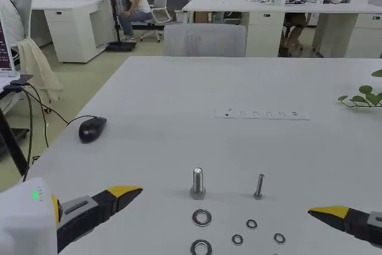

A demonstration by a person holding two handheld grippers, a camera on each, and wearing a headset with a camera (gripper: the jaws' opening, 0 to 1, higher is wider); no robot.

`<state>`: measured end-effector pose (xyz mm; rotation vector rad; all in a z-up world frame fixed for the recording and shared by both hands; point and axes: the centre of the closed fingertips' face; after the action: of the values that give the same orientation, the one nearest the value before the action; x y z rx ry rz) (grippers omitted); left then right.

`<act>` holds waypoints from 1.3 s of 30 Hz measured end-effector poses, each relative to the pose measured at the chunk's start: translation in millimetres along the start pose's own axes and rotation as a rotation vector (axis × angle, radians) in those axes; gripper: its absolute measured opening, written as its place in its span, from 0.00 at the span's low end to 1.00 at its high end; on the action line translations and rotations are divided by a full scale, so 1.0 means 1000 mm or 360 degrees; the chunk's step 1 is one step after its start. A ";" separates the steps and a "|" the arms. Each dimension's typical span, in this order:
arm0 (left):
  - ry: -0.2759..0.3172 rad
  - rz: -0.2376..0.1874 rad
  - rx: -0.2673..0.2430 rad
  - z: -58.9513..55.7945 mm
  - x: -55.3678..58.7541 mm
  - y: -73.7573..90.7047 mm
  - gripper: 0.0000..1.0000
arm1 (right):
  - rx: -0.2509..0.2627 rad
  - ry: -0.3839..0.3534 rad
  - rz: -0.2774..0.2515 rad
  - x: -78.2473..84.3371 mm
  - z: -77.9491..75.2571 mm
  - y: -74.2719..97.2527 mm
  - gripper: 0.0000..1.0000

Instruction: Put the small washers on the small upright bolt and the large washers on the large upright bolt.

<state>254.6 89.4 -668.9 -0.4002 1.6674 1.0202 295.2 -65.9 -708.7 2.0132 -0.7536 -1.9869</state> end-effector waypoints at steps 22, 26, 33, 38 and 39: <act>0.0000 0.0012 0.0002 -0.002 0.002 -0.002 0.83 | -0.0029 0.0020 0.0038 0.004 0.002 -0.006 0.64; -0.0001 0.0015 0.0010 -0.003 0.002 -0.003 0.83 | -0.0029 0.0017 0.0035 0.004 0.002 -0.006 0.64; -0.0007 0.0011 0.0016 -0.008 0.001 -0.003 0.82 | -0.0028 0.0024 0.0037 0.004 0.003 -0.004 0.63; -0.0014 0.0020 0.0019 -0.011 0.002 -0.002 0.82 | -0.0019 0.0028 0.0042 0.004 0.003 -0.002 0.63; -0.0014 0.0020 0.0020 -0.011 0.002 -0.002 0.82 | -0.0017 0.0027 0.0043 0.005 0.003 -0.002 0.63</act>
<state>248.4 80.3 -670.8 -0.3772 1.6695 1.0188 292.9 -66.0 -713.9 2.0008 -0.7604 -1.9525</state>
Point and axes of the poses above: the centre of the closed fingertips' face, and the gripper's own axes: y roughly backward along the fingers, z roughly to its left, x roughly out of its underside, and after that the axes turned 9 degrees about z, right-handed
